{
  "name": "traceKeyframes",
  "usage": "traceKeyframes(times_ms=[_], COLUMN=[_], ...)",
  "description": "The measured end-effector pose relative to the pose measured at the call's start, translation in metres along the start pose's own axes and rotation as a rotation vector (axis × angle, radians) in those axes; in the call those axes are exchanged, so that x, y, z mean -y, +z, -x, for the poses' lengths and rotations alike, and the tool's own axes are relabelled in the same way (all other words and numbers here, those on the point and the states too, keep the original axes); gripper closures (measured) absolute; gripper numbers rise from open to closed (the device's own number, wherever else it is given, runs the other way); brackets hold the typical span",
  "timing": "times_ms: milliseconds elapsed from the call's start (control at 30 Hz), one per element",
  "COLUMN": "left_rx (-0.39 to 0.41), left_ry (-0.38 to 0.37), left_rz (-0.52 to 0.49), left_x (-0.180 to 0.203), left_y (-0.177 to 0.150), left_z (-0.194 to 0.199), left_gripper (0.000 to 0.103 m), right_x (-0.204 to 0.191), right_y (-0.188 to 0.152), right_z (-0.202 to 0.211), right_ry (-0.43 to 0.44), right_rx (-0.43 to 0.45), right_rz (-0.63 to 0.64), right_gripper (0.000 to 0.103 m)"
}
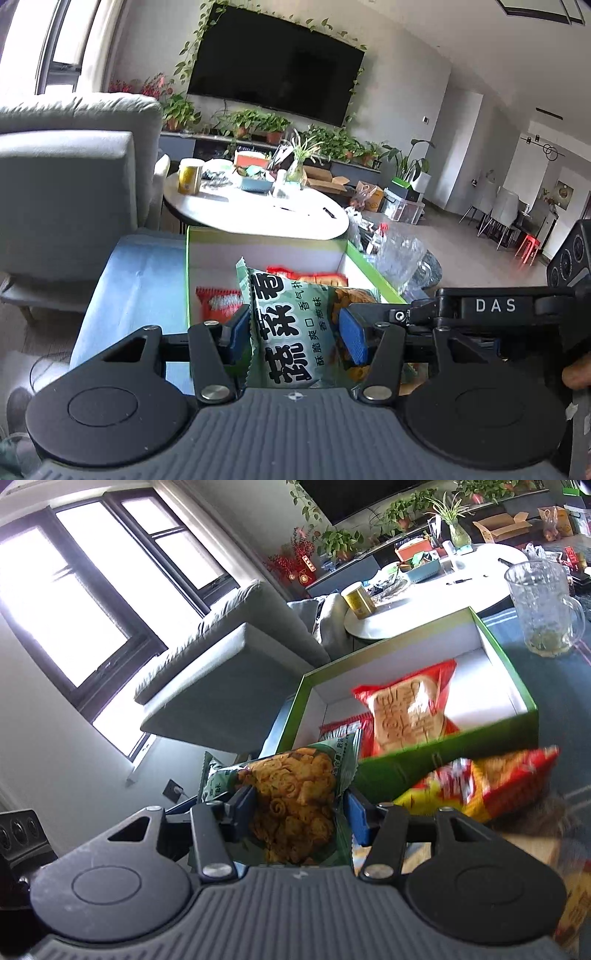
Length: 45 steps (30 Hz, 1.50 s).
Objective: Organize snacks
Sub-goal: 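Lower the cracker bag into the green box and open both tools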
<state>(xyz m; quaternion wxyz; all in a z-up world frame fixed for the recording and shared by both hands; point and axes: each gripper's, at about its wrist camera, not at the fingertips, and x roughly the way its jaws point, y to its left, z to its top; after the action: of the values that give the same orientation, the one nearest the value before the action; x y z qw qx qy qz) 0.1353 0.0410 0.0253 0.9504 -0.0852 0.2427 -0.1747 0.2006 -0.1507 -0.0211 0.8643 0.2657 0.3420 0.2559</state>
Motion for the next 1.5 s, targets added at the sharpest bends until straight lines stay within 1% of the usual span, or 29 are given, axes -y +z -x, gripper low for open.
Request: traceKeyframes(times_ms=[100, 233, 433, 533, 633, 867, 1033, 1067, 1133, 1233, 1367, 1500], left_rx=[0.019, 0.054, 0.054, 0.054, 0.039, 0.007, -0.02, -0.026, -0.044, -0.039, -0.007, 0.018], left_ry=[0.003, 0.01, -0.005, 0.008, 0.017, 0.041, 0.06, 0.064, 0.084, 0.102, 0.096, 0.064], left_rz=[0.002, -0.021, -0.028, -0.041, -0.031, -0.005, 0.01, 0.012, 0.021, 0.033, 0.061, 0.045], left_x=[-0.002, -0.003, -0.012, -0.015, -0.025, -0.045, -0.055, -0.057, -0.061, -0.064, -0.06, -0.045], left_y=[0.016, 0.036, 0.059, 0.063, 0.066, 0.065, 0.06, 0.059, 0.055, 0.05, 0.05, 0.045], left_z=[-0.012, -0.028, -0.063, -0.08, -0.102, -0.14, -0.158, -0.16, -0.162, -0.154, -0.133, -0.108], left_gripper=[0.055, 0.054, 0.054, 0.054, 0.054, 0.054, 0.053, 0.051, 0.049, 0.045, 0.043, 0.04], right_x=[0.004, 0.005, 0.009, 0.017, 0.024, 0.043, 0.049, 0.049, 0.05, 0.052, 0.054, 0.052], right_y=[0.017, 0.041, 0.071, 0.084, 0.092, 0.101, 0.104, 0.104, 0.102, 0.101, 0.105, 0.102], right_z=[-0.006, -0.016, -0.033, -0.045, -0.06, -0.098, -0.116, -0.118, -0.121, -0.112, -0.087, -0.051], right_ry=[0.006, 0.021, 0.004, -0.005, -0.017, -0.034, -0.06, -0.067, -0.096, -0.113, -0.119, -0.123], right_rx=[0.013, 0.036, 0.079, 0.078, 0.072, 0.037, 0.018, 0.017, 0.018, 0.04, 0.076, 0.094], right_rz=[-0.015, -0.021, 0.002, 0.0, 0.001, -0.022, -0.012, -0.006, 0.007, 0.006, -0.004, 0.011], right_gripper=[0.014, 0.014, 0.014, 0.014, 0.014, 0.014, 0.014, 0.014, 0.014, 0.014, 0.014, 0.014])
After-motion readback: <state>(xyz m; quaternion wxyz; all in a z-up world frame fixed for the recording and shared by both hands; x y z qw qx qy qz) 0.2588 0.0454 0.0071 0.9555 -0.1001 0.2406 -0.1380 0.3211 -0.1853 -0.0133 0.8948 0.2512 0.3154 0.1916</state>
